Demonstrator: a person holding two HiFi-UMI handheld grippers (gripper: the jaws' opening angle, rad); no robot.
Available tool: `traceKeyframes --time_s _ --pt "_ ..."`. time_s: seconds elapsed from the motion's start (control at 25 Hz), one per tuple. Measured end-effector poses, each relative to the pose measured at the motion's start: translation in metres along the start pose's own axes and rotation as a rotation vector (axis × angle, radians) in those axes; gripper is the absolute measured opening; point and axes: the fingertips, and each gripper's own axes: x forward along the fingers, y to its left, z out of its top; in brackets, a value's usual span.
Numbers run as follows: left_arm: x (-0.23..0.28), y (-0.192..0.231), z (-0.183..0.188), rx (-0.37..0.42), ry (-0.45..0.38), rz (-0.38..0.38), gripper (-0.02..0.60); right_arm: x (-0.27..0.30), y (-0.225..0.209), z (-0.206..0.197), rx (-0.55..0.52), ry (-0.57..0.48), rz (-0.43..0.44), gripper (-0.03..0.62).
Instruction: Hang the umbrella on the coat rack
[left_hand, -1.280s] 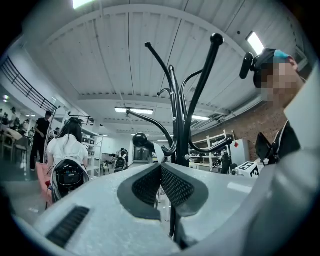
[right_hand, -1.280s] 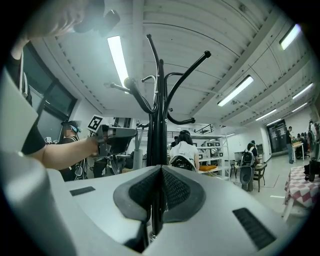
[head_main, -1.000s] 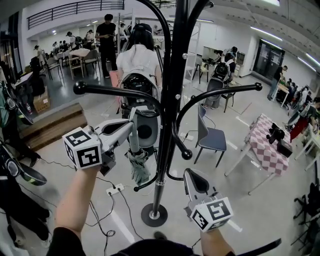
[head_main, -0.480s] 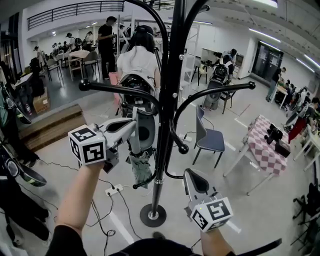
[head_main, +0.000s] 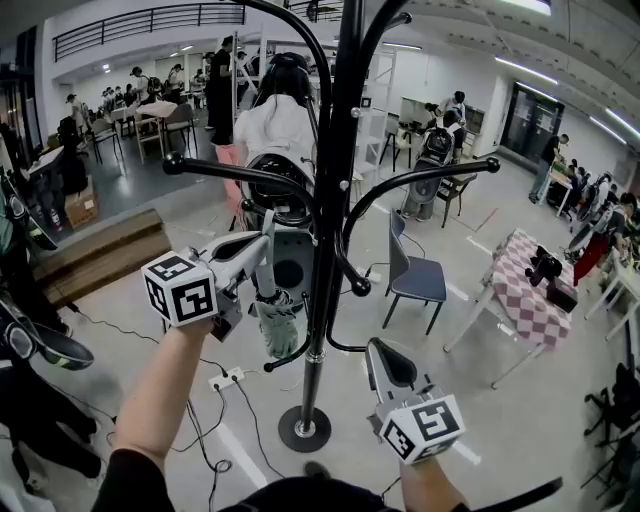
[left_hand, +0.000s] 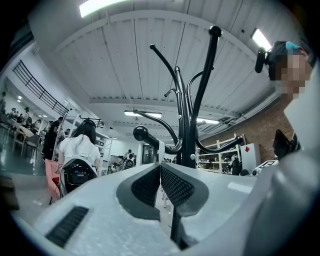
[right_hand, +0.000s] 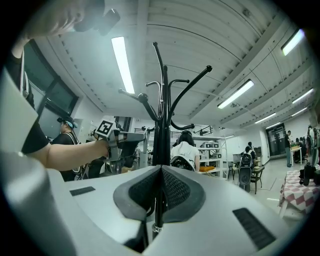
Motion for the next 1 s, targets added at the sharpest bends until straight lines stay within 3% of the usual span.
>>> traceKeyframes --time_s 0.52,0.84,1.0 --pt "-0.046 -0.009 -0.001 -0.038 -0.080 0.086 0.011 -0.015 0.023 0.001 -0.010 0.012 0.014 0.006" --pt "-0.096 -0.029 -0.015 0.028 -0.049 0.215 0.011 -0.019 0.056 0.003 -0.016 0.028 0.042 0.006" --pt "-0.118 -0.049 -0.022 0.040 -0.053 0.228 0.011 -0.023 0.074 0.003 -0.024 0.036 0.064 0.006"
